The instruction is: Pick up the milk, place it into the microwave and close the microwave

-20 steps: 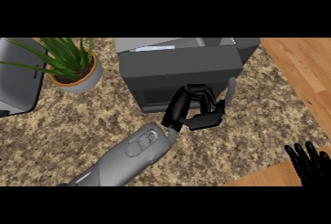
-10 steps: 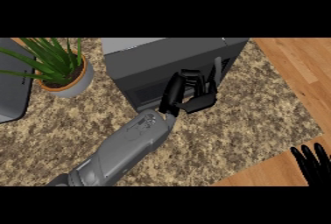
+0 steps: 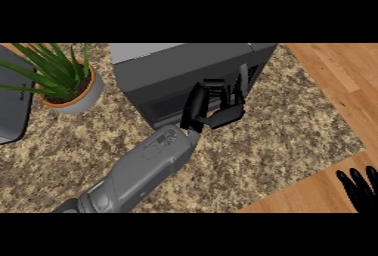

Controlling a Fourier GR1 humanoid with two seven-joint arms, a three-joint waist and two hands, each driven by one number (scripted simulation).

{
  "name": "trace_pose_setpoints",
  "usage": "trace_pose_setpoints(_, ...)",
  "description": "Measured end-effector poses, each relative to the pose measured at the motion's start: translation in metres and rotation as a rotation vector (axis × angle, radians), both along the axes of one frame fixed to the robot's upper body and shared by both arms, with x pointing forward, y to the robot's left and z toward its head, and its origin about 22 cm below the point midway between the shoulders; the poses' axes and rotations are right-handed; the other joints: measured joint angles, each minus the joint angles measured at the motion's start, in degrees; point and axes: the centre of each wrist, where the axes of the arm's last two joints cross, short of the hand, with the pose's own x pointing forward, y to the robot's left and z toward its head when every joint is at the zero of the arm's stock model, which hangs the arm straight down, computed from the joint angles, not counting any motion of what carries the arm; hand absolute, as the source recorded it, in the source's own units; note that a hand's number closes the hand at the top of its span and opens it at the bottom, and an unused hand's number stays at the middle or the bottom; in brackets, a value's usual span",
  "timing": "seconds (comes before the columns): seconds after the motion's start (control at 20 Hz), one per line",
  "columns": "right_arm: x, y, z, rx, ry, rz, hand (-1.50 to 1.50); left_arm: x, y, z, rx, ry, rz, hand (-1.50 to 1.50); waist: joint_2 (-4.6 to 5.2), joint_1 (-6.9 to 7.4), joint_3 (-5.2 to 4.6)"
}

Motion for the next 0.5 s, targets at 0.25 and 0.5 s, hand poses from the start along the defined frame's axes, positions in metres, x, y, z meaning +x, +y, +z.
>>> trace_pose_setpoints(0.25,0.001,-0.002,0.010,-0.003,-0.021,0.013,-1.50,0.001,0.001,-0.002,-0.008,-0.015,0.011,1.50,0.00,-0.50,0.03)
trace_pose_setpoints(0.5,0.002,-0.003,0.018,-0.003,-0.042,0.027,-1.50,0.001,0.000,-0.003,-0.018,-0.027,0.017,1.50,0.08,-0.72,0.07)
